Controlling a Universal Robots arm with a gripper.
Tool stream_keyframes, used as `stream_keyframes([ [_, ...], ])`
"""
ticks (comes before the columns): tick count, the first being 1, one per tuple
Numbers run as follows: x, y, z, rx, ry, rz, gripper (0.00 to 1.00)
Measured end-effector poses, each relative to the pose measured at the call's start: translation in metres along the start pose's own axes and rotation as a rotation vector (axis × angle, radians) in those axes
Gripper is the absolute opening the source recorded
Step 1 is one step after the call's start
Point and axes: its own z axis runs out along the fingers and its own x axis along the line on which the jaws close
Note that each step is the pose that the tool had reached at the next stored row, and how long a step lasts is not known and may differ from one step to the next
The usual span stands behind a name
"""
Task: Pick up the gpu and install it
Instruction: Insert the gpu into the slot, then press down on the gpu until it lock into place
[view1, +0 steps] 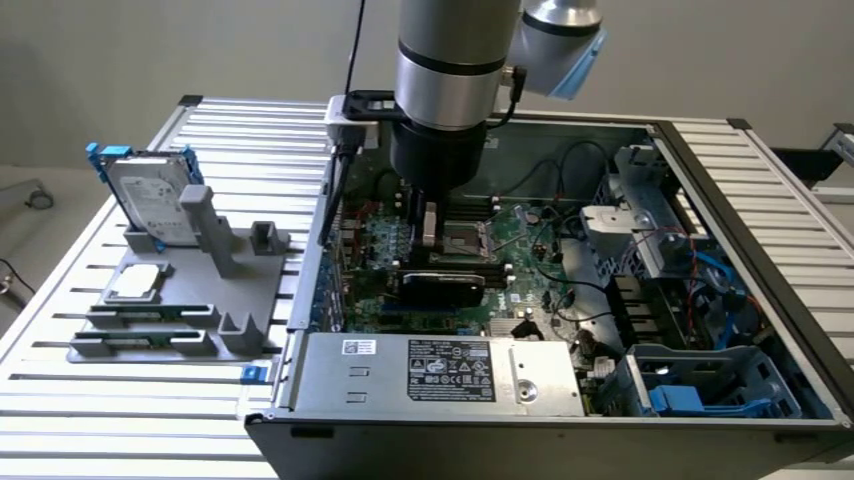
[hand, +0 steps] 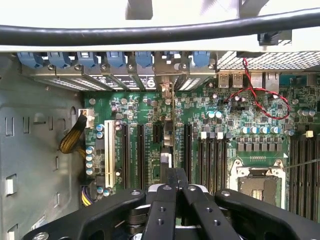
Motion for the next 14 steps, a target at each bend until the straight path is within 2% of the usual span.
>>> stream_keyframes([
  [14,0.0,0.0,-0.0001,0.0,0.0001,0.0,0.11],
])
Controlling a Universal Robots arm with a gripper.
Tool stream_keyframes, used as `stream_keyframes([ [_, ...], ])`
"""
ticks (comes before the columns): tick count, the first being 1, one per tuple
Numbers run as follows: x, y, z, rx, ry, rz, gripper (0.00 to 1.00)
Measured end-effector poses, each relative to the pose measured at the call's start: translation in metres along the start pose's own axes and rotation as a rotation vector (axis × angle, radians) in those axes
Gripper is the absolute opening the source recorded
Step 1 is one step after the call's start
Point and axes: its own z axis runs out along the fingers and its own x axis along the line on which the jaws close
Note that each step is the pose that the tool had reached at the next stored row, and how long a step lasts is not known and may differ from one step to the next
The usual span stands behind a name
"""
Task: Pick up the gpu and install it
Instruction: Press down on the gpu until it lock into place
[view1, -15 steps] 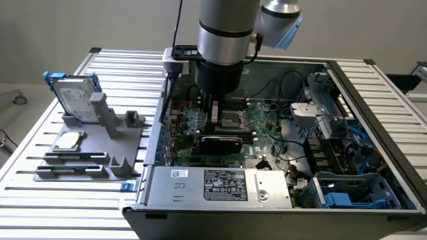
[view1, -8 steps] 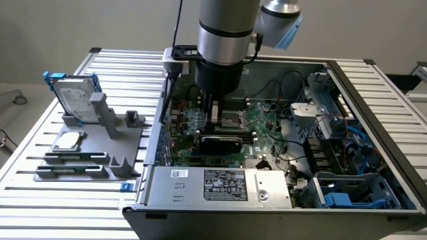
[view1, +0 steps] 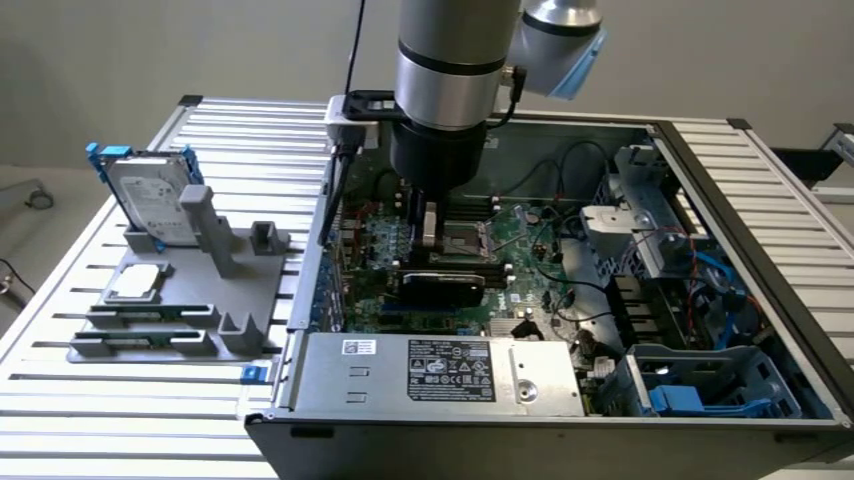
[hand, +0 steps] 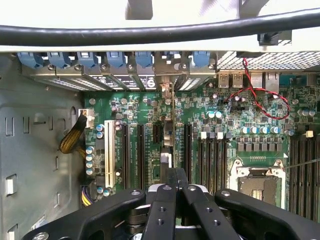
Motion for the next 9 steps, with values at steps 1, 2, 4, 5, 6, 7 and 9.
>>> stream_keyframes([
  [1,0.0,0.0,0.0,0.0,0.0,0.0,0.11],
  [2,0.0,-0.0001,0.0,0.0,0.0,0.0,0.11],
  [4,0.0,0.0,0.0018,-0.0002,0.0002,0.0,0.11],
  [5,0.0,0.0004,0.0039,0.0001,0.0001,0.0,0.11],
  [6,0.0,0.0006,0.0057,0.0001,0.0,0.0,0.11],
  [7,0.0,0.001,0.0075,0.0001,0.0001,0.0,0.11],
  [9,-0.001,0.0016,0.0112,0.0002,0.0,0.0,0.11],
])
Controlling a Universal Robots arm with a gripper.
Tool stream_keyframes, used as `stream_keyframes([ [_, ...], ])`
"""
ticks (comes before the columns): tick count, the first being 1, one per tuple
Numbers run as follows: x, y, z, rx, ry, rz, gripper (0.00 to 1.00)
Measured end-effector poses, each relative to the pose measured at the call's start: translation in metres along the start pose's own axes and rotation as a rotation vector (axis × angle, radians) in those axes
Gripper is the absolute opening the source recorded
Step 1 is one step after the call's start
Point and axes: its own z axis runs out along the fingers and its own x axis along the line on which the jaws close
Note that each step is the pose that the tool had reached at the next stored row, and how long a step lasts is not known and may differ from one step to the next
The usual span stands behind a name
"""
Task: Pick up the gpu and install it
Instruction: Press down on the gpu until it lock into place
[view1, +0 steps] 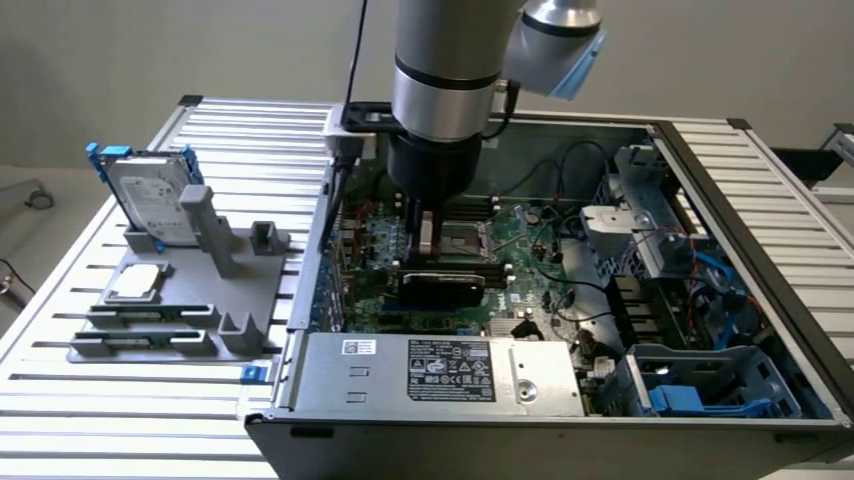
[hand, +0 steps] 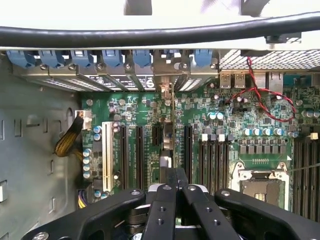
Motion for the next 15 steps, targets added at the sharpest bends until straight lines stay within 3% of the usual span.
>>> stream_keyframes([
  [4,-0.002,0.0026,0.0062,0.0,0.0,0.0,0.11],
  [15,-0.0045,0.003,0.0102,-0.0001,0.0001,-0.001,0.11],
])
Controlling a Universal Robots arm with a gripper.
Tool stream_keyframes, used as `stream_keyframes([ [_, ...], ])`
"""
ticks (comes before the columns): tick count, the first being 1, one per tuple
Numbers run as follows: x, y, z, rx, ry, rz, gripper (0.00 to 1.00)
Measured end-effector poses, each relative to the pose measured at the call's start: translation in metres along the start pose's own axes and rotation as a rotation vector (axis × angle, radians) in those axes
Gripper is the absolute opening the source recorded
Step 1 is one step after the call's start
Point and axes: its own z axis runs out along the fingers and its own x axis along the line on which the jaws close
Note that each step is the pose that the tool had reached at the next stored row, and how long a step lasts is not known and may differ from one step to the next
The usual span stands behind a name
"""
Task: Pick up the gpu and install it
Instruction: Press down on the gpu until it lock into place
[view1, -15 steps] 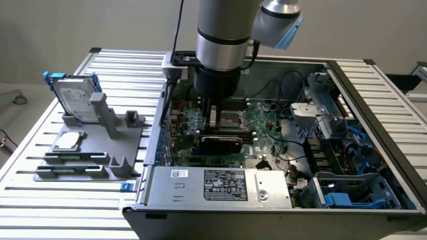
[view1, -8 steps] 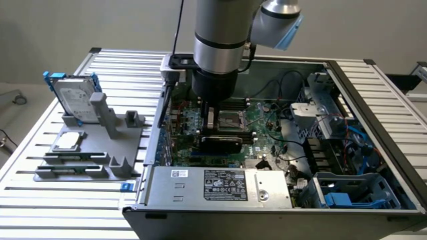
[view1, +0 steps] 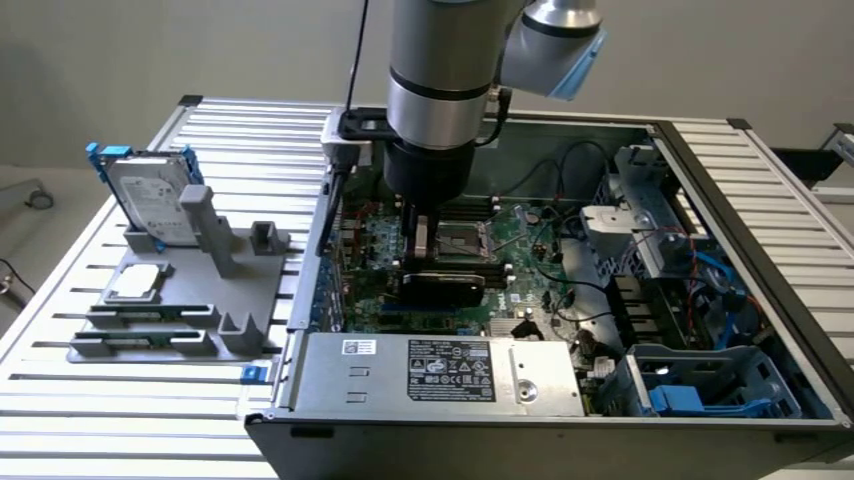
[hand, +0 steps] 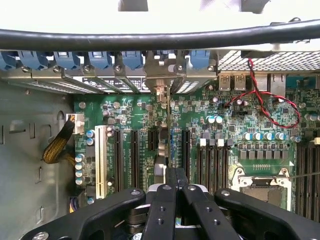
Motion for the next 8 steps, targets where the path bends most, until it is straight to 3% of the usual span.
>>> stream_keyframes([
  [8,-0.0015,-0.0001,0.0022,0.0001,-0.0002,0.0,0.11],
])
